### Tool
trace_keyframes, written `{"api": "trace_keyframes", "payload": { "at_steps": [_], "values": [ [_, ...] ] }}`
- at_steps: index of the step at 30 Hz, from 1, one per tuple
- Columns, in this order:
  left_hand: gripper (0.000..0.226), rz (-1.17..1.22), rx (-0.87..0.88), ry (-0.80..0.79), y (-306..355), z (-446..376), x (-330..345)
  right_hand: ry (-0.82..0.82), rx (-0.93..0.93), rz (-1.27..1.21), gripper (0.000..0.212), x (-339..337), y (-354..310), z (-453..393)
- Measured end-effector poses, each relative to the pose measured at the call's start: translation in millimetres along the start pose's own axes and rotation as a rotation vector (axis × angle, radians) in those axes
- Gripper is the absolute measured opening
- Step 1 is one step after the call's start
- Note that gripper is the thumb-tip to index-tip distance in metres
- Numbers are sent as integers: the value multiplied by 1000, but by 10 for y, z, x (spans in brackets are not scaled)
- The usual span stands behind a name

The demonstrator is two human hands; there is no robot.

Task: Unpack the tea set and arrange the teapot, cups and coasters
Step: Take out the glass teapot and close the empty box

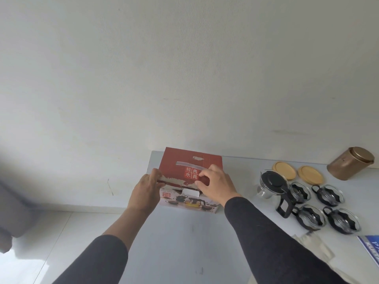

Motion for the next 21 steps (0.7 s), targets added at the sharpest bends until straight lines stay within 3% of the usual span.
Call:
{"api": "trace_keyframes", "payload": {
  "at_steps": [4,9,12,16,18,21],
  "values": [
    [11,-127,100,-9,111,-54,-14,39,59,15,32,-39,41,14],
    [39,-134,264,37,191,1,-38,-22,87,-47,34,-1,97,44],
    [43,-56,212,79,176,55,-42,-48,87,-33,32,14,103,44],
    [22,-129,145,94,122,61,-29,-64,65,11,31,52,70,52],
    [24,-179,159,32,107,44,35,-57,41,34,35,57,57,69],
    [46,-210,129,-158,32,86,251,-169,35,79,49,229,79,148]
  ]
}}
Point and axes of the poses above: each hand's wrist, its own z-axis away from the middle knuckle, its own x-axis out of the palm, y = z × x, the point moved 9 cm from there along -z, towards the middle knuckle, and after that the axes turned 3 degrees about -x, right-handed, at the moved point
